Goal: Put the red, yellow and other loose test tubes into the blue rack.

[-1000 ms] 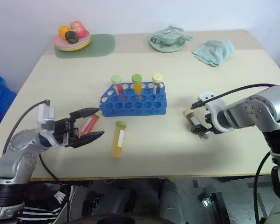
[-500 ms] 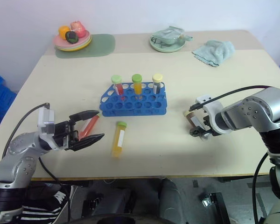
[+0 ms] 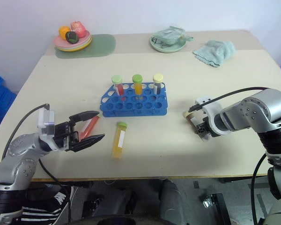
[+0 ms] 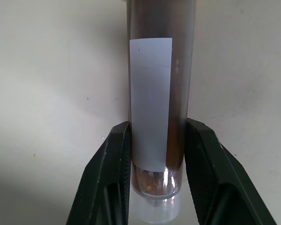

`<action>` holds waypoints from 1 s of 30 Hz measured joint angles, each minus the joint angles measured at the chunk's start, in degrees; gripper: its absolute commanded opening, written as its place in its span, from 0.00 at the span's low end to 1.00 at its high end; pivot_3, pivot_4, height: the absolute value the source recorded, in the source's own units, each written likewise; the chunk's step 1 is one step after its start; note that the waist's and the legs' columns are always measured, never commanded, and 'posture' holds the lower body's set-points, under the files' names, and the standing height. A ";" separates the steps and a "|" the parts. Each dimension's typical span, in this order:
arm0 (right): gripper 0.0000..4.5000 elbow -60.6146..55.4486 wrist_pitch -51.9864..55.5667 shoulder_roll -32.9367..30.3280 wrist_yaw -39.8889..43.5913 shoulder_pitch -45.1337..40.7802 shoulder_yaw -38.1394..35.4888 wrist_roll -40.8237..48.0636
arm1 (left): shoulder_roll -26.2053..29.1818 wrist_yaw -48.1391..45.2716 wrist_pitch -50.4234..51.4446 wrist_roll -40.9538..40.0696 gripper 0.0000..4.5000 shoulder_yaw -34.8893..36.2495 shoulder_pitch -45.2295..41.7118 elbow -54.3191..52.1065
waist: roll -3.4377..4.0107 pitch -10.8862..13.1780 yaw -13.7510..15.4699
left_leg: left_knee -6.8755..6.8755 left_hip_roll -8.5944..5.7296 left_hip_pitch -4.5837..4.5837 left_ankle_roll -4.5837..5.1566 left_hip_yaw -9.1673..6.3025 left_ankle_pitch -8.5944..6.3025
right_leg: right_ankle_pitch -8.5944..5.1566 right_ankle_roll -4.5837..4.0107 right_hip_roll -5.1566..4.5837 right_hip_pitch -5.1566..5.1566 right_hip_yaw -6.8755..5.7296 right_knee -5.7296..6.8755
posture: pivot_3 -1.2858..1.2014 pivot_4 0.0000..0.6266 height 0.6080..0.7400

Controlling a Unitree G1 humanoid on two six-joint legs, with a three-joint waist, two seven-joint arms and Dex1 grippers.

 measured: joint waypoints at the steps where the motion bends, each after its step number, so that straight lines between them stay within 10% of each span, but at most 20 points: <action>1: 0.30 0.00 0.00 0.00 0.00 0.00 0.00 0.01 | 0.00 0.03 0.00 -0.01 1.00 0.00 -0.01 -0.28 | 0.00 0.00 0.00 | 0.00 0.00 0.00 0.00 0.00 0.00 | 0.00 0.00 0.00 0.00 0.00 0.00 | 0.52 0.24 1.00; 17: 0.30 0.22 0.01 0.09 -1.96 -1.36 -8.67 0.98 | -0.12 -1.52 -0.03 0.07 1.00 -0.38 -4.55 3.33 | 0.00 0.00 0.16 | -0.02 0.00 0.00 0.01 0.00 0.00 | 0.00 0.00 0.00 0.00 0.00 -0.02 | 0.52 0.24 1.00; 30: 0.30 -24.22 -25.82 24.52 -4.37 13.61 -39.66 -2.47 | 1.47 -8.08 -2.46 1.20 1.00 -0.65 -13.91 17.37 | -0.02 -0.01 -0.04 | -0.04 -0.01 0.01 0.01 -0.02 0.00 | 0.01 0.02 0.04 -0.02 0.00 0.03 | 0.52 0.24 1.00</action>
